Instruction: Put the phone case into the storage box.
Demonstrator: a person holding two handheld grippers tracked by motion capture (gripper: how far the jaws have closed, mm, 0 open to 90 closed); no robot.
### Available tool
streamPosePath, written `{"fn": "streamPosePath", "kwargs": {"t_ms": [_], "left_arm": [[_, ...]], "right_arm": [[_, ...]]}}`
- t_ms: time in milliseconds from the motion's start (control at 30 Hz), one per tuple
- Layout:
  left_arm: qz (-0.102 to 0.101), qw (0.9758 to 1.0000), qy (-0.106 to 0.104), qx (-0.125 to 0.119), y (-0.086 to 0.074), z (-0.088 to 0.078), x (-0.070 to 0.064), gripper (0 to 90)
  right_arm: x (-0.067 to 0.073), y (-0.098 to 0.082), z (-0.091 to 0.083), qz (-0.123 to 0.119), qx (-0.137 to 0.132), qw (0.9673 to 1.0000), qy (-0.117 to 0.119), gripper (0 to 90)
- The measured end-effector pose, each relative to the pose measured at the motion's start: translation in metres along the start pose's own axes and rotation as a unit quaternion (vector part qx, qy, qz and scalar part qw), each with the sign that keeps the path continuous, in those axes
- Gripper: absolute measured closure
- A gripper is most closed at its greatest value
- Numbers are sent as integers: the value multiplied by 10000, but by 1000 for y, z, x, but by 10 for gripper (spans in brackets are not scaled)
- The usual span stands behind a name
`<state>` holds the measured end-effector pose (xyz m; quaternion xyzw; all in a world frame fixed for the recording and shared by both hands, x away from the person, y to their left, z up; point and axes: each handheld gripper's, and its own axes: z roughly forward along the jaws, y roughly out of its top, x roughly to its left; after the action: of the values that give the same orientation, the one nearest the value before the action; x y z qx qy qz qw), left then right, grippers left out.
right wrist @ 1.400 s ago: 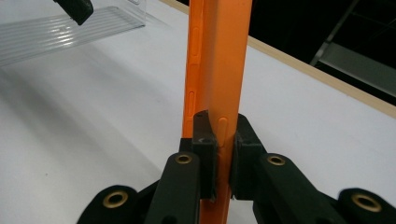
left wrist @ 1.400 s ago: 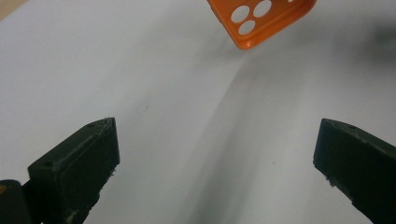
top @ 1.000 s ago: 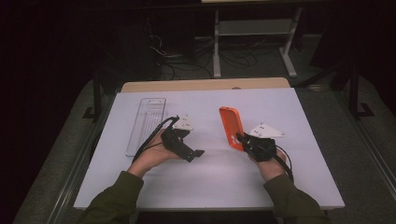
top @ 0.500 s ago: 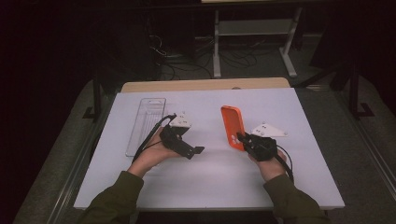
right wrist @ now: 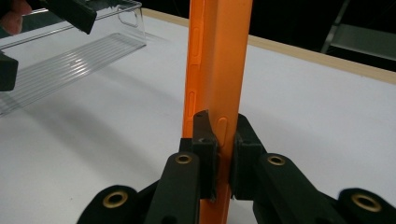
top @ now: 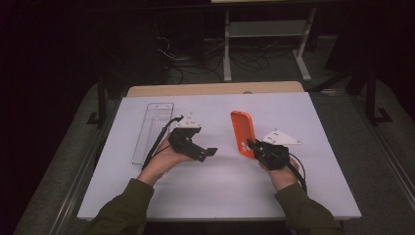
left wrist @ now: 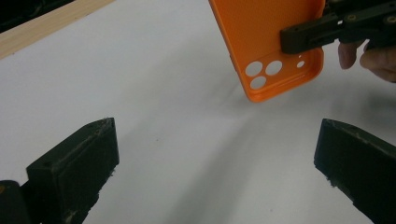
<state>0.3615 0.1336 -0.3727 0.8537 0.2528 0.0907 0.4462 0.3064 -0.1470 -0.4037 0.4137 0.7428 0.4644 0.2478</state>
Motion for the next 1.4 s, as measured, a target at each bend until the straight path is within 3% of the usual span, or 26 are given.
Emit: {"fn": "streamPosePath", "kwargs": {"t_ms": [200, 467, 700, 1400], "left_arm": [[-134, 9998, -70, -148, 6, 1, -1, 0], [-166, 9993, -89, -310, 13, 0, -1, 0], [-337, 9979, -113, -540, 19, 1, -3, 0], [-561, 9952, -59, -798, 31, 12, -8, 0]], "right_arm": [[0, 0, 0, -7, -72, 10000, 5, 818], [2, 0, 0, 15, -105, 9999, 29, 818], [4, 0, 0, -15, -105, 9999, 43, 818], [19, 2, 5, -12, -101, 9999, 109, 818]]}}
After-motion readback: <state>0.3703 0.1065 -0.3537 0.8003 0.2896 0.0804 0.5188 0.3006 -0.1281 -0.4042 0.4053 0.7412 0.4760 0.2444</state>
